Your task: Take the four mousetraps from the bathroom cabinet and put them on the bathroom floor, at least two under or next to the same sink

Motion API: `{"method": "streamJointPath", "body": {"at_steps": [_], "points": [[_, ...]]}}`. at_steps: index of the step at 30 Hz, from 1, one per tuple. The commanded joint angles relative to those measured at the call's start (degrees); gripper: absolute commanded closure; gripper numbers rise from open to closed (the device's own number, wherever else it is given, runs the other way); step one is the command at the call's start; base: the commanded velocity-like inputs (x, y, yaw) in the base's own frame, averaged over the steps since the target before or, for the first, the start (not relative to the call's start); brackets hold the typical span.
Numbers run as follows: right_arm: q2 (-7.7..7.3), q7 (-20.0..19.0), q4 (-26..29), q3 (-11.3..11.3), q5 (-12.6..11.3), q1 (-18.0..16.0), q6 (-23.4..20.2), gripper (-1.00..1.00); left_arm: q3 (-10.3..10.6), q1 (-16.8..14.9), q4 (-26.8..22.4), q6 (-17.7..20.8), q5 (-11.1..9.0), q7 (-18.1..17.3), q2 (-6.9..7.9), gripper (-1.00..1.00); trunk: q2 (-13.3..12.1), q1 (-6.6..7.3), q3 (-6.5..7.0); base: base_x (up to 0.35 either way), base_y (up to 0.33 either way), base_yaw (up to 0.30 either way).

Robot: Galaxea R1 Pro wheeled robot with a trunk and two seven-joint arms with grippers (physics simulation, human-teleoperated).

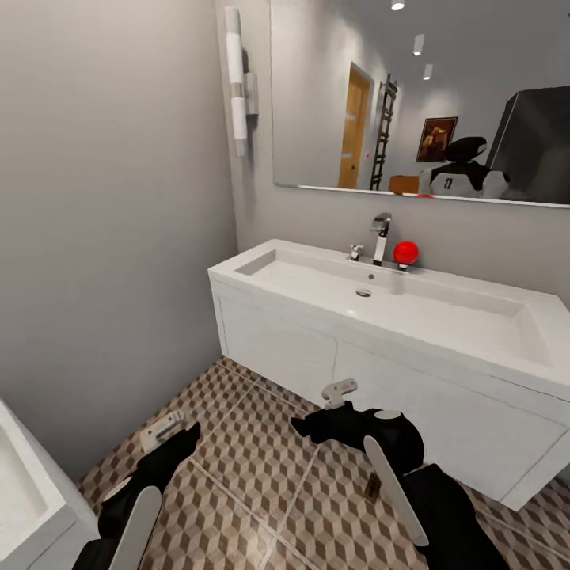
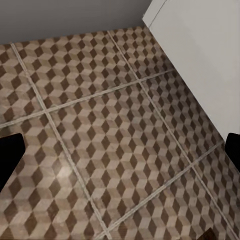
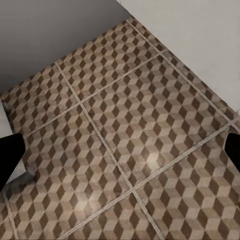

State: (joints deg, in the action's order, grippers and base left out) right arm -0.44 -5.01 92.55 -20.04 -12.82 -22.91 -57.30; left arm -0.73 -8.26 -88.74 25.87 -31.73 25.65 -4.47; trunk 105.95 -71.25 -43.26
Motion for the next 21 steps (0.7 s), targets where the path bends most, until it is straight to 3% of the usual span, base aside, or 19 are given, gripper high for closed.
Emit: {"method": "streamJointPath", "body": {"at_steps": [1, 21], "points": [[0.00, 0.0, 0.0, 0.0, 0.0, 0.0, 0.0, -1.00, 0.0, 0.0, 0.0, 0.0, 0.0, 0.0, 0.00, -1.00, -0.4, 0.23, 0.15, 0.000, 0.000, 0.281], [0.00, 0.0, 0.0, 0.0, 0.0, 0.0, -0.1, -1.00, 0.0, 0.0, -0.1, 0.0, 0.0, 0.0, -0.01, -1.00, -8.4, 4.62, 3.12, 0.000, 0.000, 0.281]]}}
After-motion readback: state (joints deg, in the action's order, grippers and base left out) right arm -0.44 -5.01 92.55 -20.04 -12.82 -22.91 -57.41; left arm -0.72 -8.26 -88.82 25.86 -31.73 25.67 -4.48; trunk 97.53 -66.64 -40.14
